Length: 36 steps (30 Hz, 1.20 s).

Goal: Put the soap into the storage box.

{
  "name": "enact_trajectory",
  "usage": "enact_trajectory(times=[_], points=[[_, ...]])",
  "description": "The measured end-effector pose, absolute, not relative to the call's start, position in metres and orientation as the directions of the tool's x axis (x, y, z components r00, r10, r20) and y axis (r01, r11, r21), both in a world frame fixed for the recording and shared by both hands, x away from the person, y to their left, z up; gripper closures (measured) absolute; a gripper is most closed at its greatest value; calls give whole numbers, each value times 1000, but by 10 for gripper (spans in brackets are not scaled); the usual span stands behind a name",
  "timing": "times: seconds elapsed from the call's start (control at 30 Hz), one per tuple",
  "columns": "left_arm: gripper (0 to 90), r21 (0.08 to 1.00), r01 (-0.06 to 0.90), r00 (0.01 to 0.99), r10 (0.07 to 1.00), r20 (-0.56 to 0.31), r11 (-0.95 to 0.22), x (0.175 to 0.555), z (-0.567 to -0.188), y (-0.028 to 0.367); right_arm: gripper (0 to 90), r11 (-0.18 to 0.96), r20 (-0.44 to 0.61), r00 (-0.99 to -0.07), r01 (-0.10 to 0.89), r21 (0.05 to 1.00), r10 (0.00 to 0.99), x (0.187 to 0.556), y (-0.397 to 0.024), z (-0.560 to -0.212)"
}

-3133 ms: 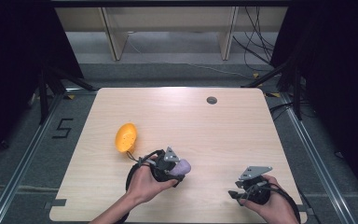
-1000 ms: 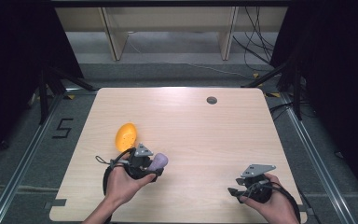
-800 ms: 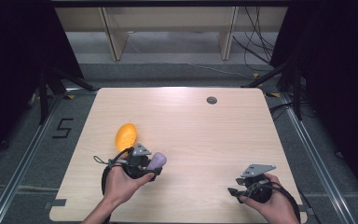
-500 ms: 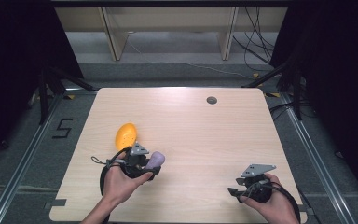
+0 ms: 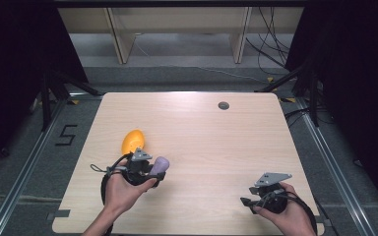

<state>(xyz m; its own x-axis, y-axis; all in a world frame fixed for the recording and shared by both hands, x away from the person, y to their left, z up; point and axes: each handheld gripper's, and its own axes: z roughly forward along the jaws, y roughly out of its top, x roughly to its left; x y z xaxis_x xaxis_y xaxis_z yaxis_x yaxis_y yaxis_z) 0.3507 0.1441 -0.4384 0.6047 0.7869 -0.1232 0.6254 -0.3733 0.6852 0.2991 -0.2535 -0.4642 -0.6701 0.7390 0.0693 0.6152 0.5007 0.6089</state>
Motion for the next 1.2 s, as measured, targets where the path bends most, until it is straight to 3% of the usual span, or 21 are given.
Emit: enact_trajectory(times=[1.2], points=[[494,705,645,517,847,-118,-296,358,-425,170,492,494,88,-662,635,595,745,298,-254,-461]])
